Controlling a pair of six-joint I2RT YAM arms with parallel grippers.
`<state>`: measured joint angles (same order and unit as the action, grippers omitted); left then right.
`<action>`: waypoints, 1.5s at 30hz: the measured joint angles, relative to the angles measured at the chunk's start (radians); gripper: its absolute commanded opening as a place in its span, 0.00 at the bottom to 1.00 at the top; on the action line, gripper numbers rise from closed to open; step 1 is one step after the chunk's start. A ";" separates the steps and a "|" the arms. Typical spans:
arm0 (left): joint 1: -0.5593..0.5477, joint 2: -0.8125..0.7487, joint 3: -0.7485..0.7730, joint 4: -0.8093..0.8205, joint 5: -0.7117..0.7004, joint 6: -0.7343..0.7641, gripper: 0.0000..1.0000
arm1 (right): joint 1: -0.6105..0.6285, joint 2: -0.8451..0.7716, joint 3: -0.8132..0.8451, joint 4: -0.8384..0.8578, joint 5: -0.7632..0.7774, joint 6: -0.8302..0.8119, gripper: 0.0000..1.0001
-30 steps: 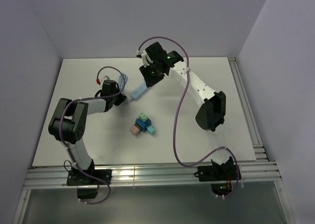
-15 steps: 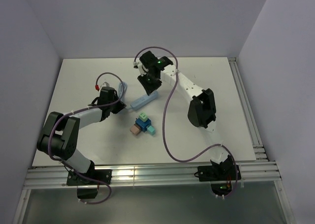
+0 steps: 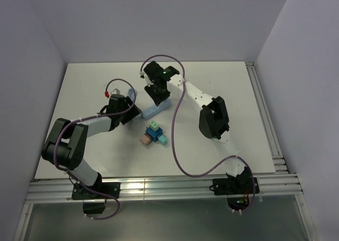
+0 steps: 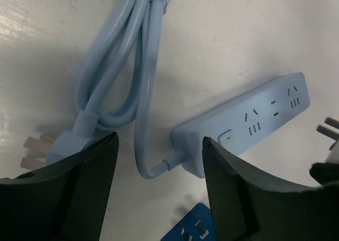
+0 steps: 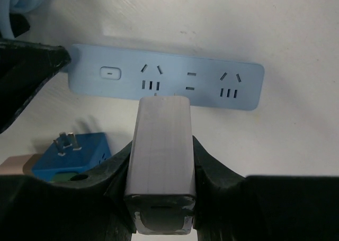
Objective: Insert the plug
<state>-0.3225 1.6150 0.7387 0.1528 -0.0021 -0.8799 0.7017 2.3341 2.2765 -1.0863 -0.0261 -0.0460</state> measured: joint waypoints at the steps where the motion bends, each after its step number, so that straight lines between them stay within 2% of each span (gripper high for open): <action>1: 0.000 0.000 0.000 0.000 0.002 0.000 0.71 | -0.002 -0.003 -0.013 0.016 0.004 0.007 0.00; 5: -0.003 -0.022 0.000 -0.010 -0.011 0.000 0.74 | -0.013 -0.037 -0.100 0.076 0.014 0.048 0.00; 10: -0.029 -0.142 -0.002 -0.042 -0.054 0.000 0.75 | -0.030 -0.135 -0.215 0.151 -0.008 0.087 0.00; 14: -0.074 -0.270 -0.002 -0.055 -0.069 0.003 0.70 | -0.046 -0.294 -0.364 0.230 -0.080 0.097 0.00; 18: -0.111 -0.391 -0.006 -0.066 -0.038 0.000 0.61 | -0.061 -0.491 -0.527 0.290 -0.250 0.051 0.00; 21: -0.120 -0.500 -0.033 -0.067 0.023 -0.007 0.53 | -0.065 -0.618 -0.668 0.351 -0.375 0.018 0.00; 23: -0.120 -0.576 -0.051 -0.072 0.072 -0.013 0.51 | -0.065 -0.705 -0.795 0.410 -0.466 0.002 0.00; 30: -0.124 -0.819 -0.124 -0.019 0.388 -0.050 0.68 | -0.064 -0.880 -1.102 0.528 -0.805 -0.023 0.00; 32: -0.127 -0.852 -0.148 0.014 0.474 -0.063 0.70 | -0.058 -0.916 -1.152 0.569 -0.884 -0.023 0.00; 37: -0.171 -0.857 -0.171 0.053 0.632 -0.061 0.67 | -0.034 -1.015 -1.217 0.672 -1.026 0.005 0.00; 40: -0.214 -0.840 -0.171 0.047 0.678 -0.035 0.64 | -0.016 -1.049 -1.217 0.721 -1.069 0.021 0.00; 43: -0.250 -0.834 -0.169 0.048 0.705 -0.015 0.55 | -0.002 -1.069 -1.218 0.748 -1.087 0.033 0.00; 45: -0.262 -0.837 -0.158 0.052 0.713 0.000 0.55 | 0.006 -1.069 -1.219 0.751 -1.094 0.042 0.00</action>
<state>-0.5850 0.7784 0.5808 0.2050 0.7113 -0.8795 0.7074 1.2648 1.0576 -0.3351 -1.1202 -0.0040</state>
